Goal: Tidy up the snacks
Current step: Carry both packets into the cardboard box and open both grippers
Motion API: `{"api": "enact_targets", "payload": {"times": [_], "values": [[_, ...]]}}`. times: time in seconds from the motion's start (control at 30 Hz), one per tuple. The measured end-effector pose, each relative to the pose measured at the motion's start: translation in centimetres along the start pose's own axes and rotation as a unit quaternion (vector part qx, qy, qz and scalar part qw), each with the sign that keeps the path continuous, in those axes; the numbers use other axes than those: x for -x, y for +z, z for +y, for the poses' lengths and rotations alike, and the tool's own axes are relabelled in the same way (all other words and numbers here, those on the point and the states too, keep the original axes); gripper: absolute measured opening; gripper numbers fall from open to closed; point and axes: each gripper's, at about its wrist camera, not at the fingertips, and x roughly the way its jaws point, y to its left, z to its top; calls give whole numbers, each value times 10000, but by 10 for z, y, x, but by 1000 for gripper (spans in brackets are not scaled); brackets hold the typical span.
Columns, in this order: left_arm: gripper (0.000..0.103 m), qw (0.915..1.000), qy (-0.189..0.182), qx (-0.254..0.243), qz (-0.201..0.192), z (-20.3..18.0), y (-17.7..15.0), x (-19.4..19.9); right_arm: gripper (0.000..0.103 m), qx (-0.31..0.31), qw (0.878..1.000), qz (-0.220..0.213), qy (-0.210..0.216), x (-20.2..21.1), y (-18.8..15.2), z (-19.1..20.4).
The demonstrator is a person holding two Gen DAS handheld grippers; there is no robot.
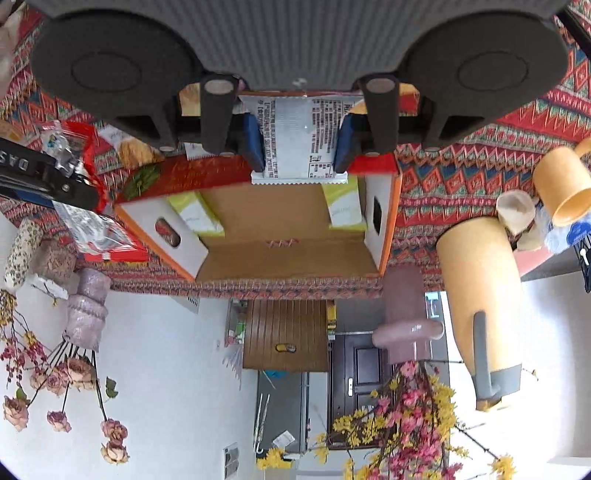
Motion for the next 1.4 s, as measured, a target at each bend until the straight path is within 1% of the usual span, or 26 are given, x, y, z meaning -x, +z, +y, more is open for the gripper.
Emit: {"api": "enact_targets", "payload": {"times": [0.17, 0.37, 0.5, 0.67, 0.83, 0.93, 1.0, 1.07, 1.13, 1.23, 1.4], "values": [[41, 9999, 36, 58, -153, 1, 19, -10, 58, 132, 9998, -89, 88, -28, 27, 5], [41, 9994, 76, 128, -317, 5, 41, -22, 58, 222, 9994, -31, 259, -67, 54, 14], [41, 9991, 131, 203, -355, 7, 54, -35, 58, 305, 9991, 45, 291, -93, 66, 23], [41, 9987, 193, 244, -402, 9, 66, -54, 58, 262, 9990, 165, 308, -122, 75, 26], [41, 9984, 367, 301, -318, 15, 70, -81, 58, 140, 9990, 264, 334, -147, 71, 26], [41, 9973, 408, 507, -343, 25, 66, -98, 58, 79, 9994, 215, 271, -157, 63, 22], [41, 9967, 400, 622, -342, 30, 61, -111, 58, 98, 9991, 300, 295, -163, 59, 21], [41, 9972, 458, 581, -103, 30, 58, -125, 58, 108, 9989, 358, 277, -169, 56, 22], [41, 9974, 447, 564, -40, 30, 56, -130, 58, 141, 9985, 463, 252, -176, 52, 22], [41, 9976, 450, 519, -58, 30, 52, -131, 58, 170, 9978, 606, 214, -183, 47, 22], [41, 9980, 363, 507, -88, 29, 48, -133, 59, 231, 9971, 688, 223, -184, 42, 26]]}}
